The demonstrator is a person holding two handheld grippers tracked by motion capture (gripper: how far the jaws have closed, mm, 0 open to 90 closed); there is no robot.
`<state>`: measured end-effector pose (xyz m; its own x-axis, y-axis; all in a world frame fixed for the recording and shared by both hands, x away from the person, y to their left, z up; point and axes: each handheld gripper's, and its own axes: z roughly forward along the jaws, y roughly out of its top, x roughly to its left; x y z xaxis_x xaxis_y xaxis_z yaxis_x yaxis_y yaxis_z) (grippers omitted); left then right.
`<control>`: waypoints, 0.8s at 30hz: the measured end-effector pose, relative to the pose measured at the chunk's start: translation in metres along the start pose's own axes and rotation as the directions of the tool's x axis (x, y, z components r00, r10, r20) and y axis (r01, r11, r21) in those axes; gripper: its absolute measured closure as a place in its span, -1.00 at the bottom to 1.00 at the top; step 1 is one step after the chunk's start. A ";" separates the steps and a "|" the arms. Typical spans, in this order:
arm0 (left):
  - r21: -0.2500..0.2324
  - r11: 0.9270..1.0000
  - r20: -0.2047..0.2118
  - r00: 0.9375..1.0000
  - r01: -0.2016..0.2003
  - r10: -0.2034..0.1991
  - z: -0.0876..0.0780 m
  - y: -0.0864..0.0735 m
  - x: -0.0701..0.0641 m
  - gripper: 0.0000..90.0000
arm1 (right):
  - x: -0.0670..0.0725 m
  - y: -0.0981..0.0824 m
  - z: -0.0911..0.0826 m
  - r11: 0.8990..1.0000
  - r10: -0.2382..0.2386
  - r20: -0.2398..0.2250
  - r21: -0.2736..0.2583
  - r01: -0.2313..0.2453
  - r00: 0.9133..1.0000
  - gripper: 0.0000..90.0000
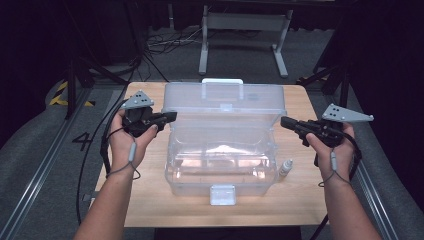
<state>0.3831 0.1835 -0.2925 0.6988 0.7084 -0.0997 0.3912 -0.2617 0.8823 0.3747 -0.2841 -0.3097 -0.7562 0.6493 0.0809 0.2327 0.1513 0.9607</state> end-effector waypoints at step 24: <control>0.004 1.000 0.003 1.000 0.006 -0.006 0.001 0.002 0.001 0.98 | -0.006 0.006 0.006 0.998 -0.055 0.150 -0.020 0.058 0.987 0.10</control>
<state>0.3853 0.1831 -0.2910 0.6979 0.7082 -0.1063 0.3980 -0.2602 0.8797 0.3841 -0.2828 -0.3060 -0.6678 0.7442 -0.0124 0.1760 0.1740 0.9689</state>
